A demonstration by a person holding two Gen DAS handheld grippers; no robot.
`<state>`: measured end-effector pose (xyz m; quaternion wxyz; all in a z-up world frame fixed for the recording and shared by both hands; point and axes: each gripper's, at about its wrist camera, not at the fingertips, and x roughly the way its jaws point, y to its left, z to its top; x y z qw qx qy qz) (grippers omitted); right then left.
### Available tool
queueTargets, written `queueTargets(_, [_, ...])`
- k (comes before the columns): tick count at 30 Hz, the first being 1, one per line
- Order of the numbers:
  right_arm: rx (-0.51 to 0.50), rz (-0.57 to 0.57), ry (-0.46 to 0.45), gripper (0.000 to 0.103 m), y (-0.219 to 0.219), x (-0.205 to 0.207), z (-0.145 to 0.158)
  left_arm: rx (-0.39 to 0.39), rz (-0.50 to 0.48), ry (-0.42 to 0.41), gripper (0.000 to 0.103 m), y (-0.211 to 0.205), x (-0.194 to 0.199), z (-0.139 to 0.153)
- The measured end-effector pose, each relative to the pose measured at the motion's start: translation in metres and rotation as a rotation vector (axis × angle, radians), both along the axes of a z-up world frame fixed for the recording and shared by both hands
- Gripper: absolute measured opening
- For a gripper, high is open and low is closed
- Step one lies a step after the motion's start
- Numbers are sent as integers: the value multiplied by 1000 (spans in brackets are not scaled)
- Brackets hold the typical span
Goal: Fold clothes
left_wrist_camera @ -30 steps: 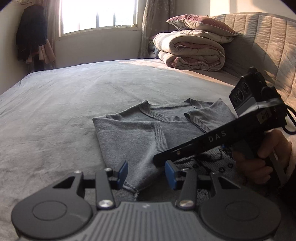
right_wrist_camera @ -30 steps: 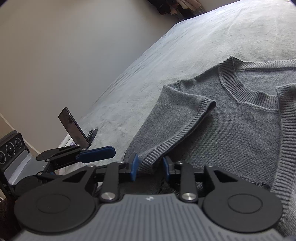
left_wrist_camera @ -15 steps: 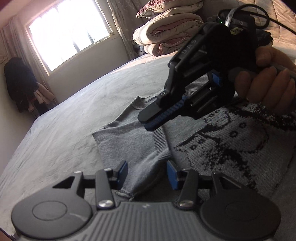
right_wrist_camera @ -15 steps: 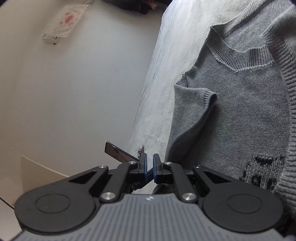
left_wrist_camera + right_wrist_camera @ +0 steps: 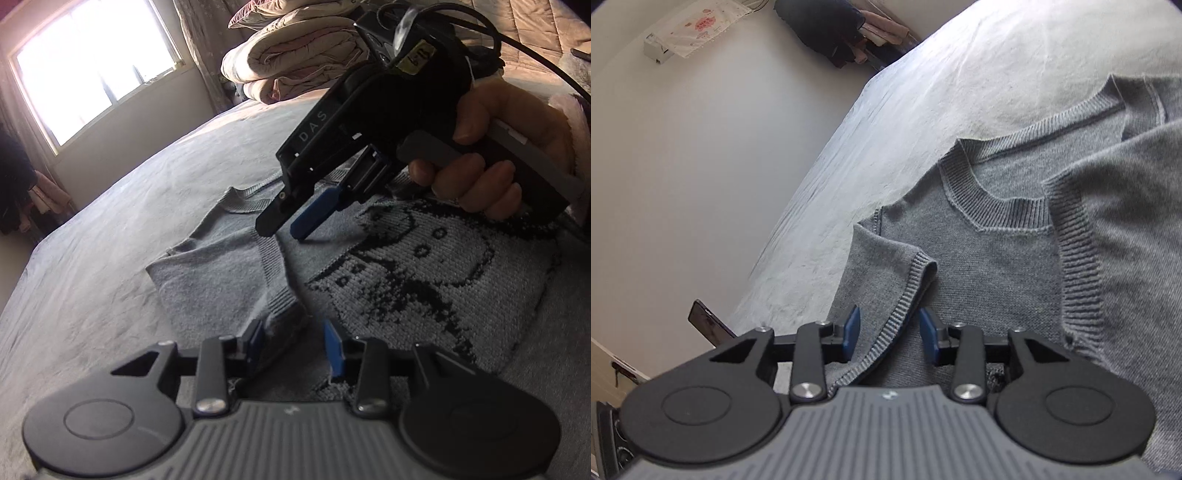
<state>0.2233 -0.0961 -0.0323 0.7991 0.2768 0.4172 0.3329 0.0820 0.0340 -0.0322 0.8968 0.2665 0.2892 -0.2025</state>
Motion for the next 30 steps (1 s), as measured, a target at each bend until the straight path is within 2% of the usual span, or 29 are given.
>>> queueTargets(3, [-86, -43, -52, 40, 6, -2, 4, -46, 3, 13, 34, 8, 3, -3])
queueTargets(4, [-114, -57, -70, 40, 8, -3, 6, -72, 10, 30, 30, 9, 6, -4])
queueTargets(5, [-143, -71, -87, 40, 10, -3, 7, -112, 19, 56, 20, 11, 9, -4])
queueTargets(8, [-245, -99, -140, 39, 20, 0, 12, -170, 53, 82, 11, 14, 13, -5])
queueTargets(11, [-341, -122, -200, 29, 33, 6, 12, -249, 114, 120, 5, 20, 19, -3])
queueTargets(13, [-373, -137, -229, 3, 30, 1, 13, -318, 145, 139, 4, 24, 23, 1])
queueTargets(18, [-387, -179, -277, 3, 26, -3, 28, -486, 178, 174, 4, 27, 37, 11])
queueTargets(21, [-393, -197, -302, 3, 21, -3, 43, -561, 197, 182, 4, 32, 38, 14])
queueTargets(25, [-417, -213, -335, 3, 16, -4, 58, -644, 199, 197, 4, 29, 45, 18])
queueTargets(30, [-441, -236, -334, 3, 7, 0, 60, -708, 196, 232, 4, 20, 51, 12])
